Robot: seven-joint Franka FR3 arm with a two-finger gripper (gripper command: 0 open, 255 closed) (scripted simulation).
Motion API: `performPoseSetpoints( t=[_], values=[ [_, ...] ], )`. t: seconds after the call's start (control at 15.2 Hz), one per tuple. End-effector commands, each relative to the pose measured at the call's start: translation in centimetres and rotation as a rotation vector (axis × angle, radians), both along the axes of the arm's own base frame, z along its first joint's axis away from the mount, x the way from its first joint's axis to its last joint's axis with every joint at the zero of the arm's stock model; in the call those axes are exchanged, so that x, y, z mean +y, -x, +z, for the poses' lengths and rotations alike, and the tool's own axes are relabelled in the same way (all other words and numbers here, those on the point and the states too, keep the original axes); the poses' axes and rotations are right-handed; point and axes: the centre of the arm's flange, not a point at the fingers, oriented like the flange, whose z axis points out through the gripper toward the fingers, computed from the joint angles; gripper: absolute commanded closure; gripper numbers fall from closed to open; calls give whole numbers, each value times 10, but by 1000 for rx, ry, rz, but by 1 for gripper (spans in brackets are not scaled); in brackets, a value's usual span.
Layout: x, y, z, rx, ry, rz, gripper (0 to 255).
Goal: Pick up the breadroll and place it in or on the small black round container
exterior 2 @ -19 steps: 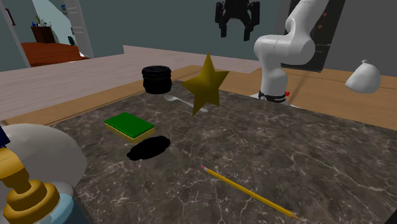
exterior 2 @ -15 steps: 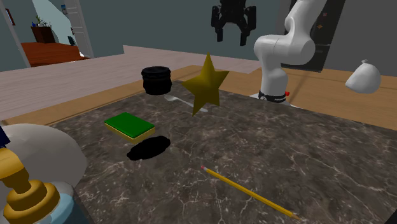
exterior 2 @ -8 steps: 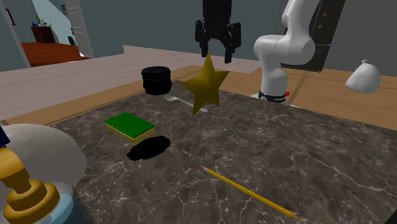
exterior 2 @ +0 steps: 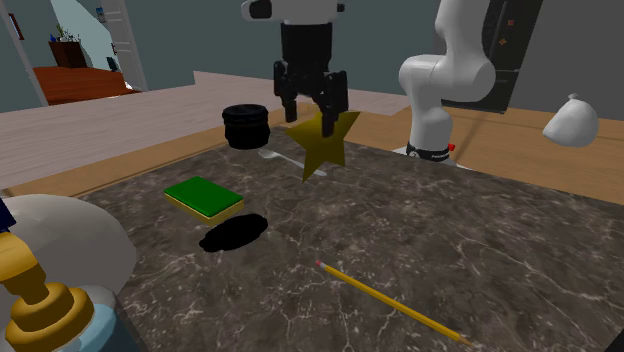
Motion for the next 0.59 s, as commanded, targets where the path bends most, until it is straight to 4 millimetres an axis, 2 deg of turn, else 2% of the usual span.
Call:
performPoseSetpoints(
  t=[0.0, 0.53],
  values=[
    [10, -20, -11, -8, -2, 3, 0],
    [41, -107, -52, -36, -9, 13, 0]
  ],
)
